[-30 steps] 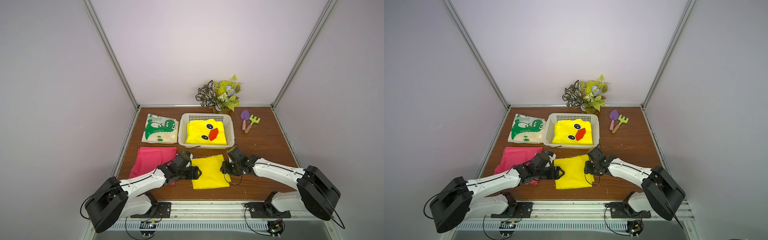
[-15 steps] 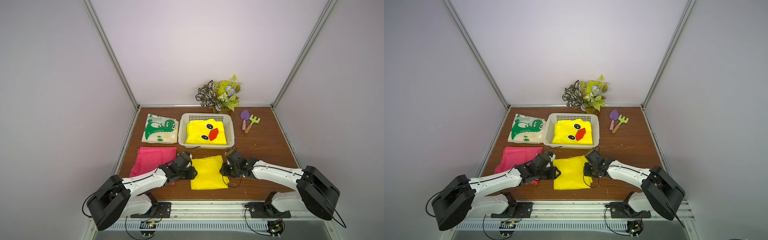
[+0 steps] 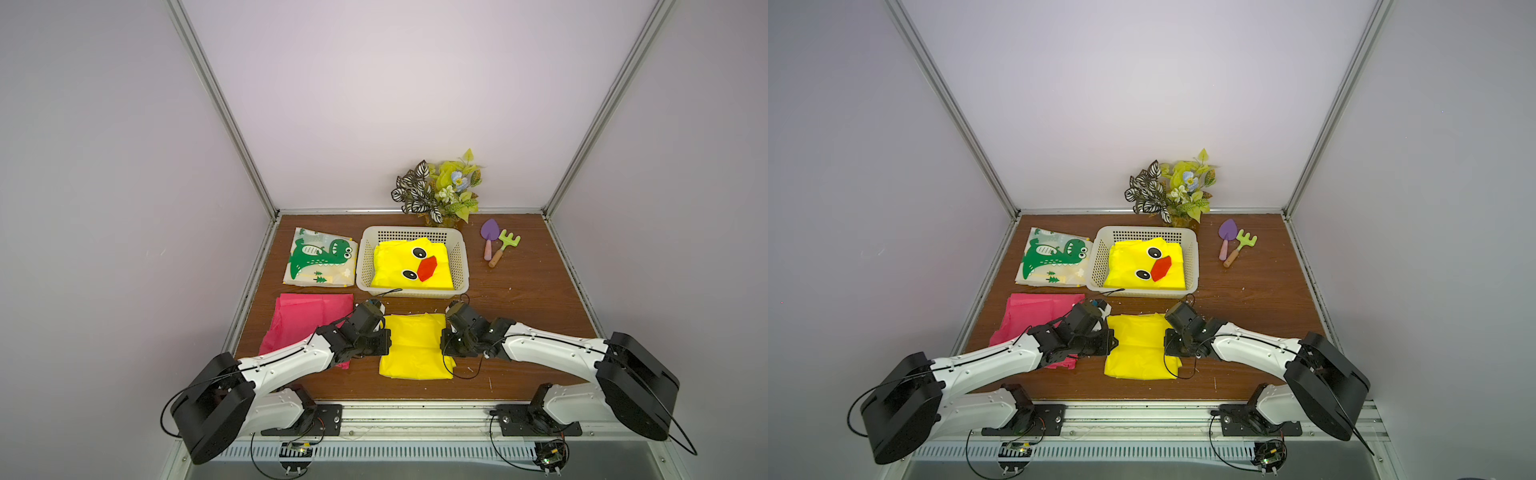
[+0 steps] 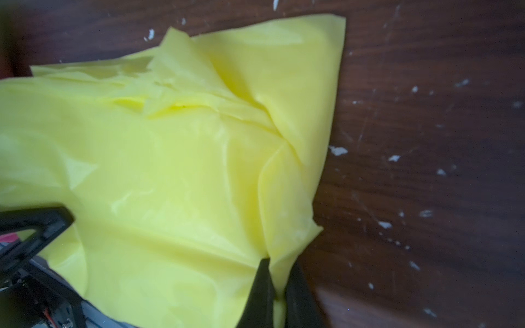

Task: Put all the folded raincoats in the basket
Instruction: Pick up the raincoat from the center of the board.

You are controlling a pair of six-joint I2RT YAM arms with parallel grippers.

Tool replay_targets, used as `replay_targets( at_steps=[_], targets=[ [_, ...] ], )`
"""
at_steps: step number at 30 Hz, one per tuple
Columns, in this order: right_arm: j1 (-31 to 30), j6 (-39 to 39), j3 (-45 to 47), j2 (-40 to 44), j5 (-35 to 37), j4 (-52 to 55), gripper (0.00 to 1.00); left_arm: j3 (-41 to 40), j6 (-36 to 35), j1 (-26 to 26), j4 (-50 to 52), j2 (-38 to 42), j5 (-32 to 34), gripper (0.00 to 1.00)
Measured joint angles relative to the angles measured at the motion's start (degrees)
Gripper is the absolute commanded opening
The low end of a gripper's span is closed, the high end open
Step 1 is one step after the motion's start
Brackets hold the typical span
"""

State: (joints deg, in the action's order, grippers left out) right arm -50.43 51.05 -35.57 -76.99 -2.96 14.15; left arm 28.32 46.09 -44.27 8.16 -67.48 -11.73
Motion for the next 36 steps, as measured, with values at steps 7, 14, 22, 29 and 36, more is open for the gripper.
replay_targets(
  at_steps=[7,14,22,29,36],
  targets=[
    [-0.3,0.9,0.0,4.1,0.1,1.6,0.00,0.0,1.2,0.0,1.2,5.2,0.5,0.00],
    [-0.7,2.0,0.0,9.9,0.1,3.2,0.00,0.0,2.6,0.0,3.8,8.8,0.7,0.00],
    [-0.9,5.1,-1.4,17.3,0.1,6.6,0.00,1.4,4.0,-0.1,7.3,13.6,1.1,0.00],
    [-0.9,6.0,-6.1,19.5,1.2,11.2,0.00,5.8,4.8,-0.1,10.3,14.6,2.1,0.00],
    [-0.9,6.0,-11.7,19.6,2.7,14.0,0.00,10.6,4.9,-0.1,13.2,15.0,4.7,0.00]
  ],
)
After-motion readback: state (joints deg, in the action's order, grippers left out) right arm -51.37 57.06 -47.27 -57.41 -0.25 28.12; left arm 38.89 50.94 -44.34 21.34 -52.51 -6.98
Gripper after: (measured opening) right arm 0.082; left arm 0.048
